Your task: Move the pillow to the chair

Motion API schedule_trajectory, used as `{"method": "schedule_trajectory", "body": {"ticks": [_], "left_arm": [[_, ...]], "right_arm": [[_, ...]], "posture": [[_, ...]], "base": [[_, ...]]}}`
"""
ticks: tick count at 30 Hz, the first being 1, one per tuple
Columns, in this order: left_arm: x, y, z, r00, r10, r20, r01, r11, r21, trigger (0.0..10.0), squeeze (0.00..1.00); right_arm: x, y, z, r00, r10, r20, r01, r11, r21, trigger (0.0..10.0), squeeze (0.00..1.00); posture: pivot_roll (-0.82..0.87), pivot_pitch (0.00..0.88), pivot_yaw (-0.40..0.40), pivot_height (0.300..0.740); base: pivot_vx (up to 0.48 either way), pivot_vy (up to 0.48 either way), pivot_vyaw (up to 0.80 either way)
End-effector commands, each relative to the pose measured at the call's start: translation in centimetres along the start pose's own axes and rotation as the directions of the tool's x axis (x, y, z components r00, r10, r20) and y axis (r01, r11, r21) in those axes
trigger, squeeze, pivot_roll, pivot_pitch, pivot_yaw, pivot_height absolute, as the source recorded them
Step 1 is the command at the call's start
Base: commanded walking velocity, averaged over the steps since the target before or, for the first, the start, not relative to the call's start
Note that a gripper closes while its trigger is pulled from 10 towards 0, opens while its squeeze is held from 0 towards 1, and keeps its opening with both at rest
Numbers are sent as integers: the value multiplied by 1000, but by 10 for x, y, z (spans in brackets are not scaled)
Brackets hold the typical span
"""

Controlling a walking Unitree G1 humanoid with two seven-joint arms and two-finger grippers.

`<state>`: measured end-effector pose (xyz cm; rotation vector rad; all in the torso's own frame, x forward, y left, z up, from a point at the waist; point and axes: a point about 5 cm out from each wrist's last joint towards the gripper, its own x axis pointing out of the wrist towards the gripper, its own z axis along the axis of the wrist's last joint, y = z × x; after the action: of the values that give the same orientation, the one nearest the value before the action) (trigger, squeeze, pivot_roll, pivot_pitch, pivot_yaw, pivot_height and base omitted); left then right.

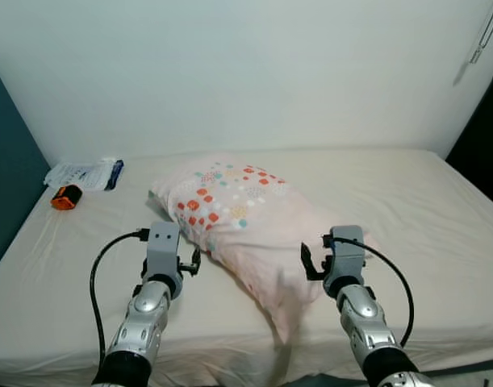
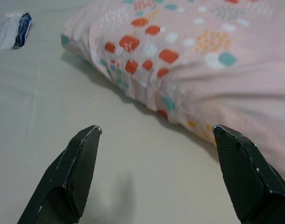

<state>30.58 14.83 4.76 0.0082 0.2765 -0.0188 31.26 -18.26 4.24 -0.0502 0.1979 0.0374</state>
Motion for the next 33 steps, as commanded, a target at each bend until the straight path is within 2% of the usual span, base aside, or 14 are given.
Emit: {"method": "schedule_trajectory", "body": {"ticks": [1, 7, 14, 17, 18, 20, 21, 22, 24, 28, 32, 33], "left_arm": [[-2, 4, -7, 1000, 15, -28, -15, 1000, 0, 10000, 0], [-1, 3, -7, 999, 13, -31, -14, 1000, -16, 10000, 0], [-1, 5, -6, 1000, 14, -28, -15, 1000, -18, 10000, 0], [-2, 5, -6, 1000, 14, -25, -14, 1000, -23, 10000, 0], [-2, 5, -5, 1000, 13, -23, -14, 1000, -24, 10000, 0], [-2, 5, -5, 1000, 14, -23, -14, 1000, -24, 10000, 0], [-2, 7, -4, 1000, 17, -23, -18, 1000, -8, 10000, 0], [-2, 7, -4, 1000, 17, -23, -18, 1000, -8, 10000, 0], [-1, 6, -2, 1000, 7, -9, -7, 1000, 9, 10000, 0], [-2, 9, 7, 999, 2, 41, -1, 1000, -29, 10000, 0], [-6, 13, 5, 999, 12, 53, -8, 997, -74, 10000, 0], [-8, 15, 3, 999, 20, 41, -17, 998, -65, 10000, 0]], "right_arm": [[-1, 1, -4, 1000, 5, -19, -5, 1000, 3, 10000, 0], [1, -3, -1, 1000, 4, -22, -5, 1000, -29, 10000, 0], [5, -3, 7, 1000, 23, 14, -23, 999, -48, 10000, 0], [6, 2, 11, 997, 64, 38, -62, 997, -46, 10000, 0], [8, 8, 16, 992, 111, 58, -106, 991, -82, 10000, 0], [9, 10, 17, 990, 129, 65, -122, 988, -97, 10000, 0], [10, 17, 21, 980, 188, 73, -176, 974, -143, 10000, 0], [10, 17, 21, 980, 188, 73, -176, 974, -143, 10000, 0], [11, 26, 25, 957, 278, 84, -259, 948, -184, 10000, 0], [10, 40, 30, 910, 404, 99, -378, 902, -209, 10000, 0], [9, 49, 32, 883, 455, 115, -425, 879, -215, 10000, 0], [9, 52, 33, 879, 460, 128, -430, 879, -208, 10000, 0]], "posture": [[-77, 0, 1, 615], [-79, 8, 5, 590], [-79, 16, 6, 590], [-73, 25, 9, 580], [-72, 30, 10, 570], [-72, 30, 10, 565], [-72, 31, 14, 565], [-72, 31, 14, 565], [-70, 39, 14, 565], [-58, 51, 13, 565], [-49, 53, 10, 565], [-49, 50, 9, 565]], "base": [[0, 0, 0], [0, 0, 0], [0, 0, 0], [0, 0, 0], [0, 0, 0], [0, 0, 0], [0, 0, 0], [0, 0, 0], [0, 0, 0], [0, 0, 0], [0, 0, 0], [0, 0, 0]]}}
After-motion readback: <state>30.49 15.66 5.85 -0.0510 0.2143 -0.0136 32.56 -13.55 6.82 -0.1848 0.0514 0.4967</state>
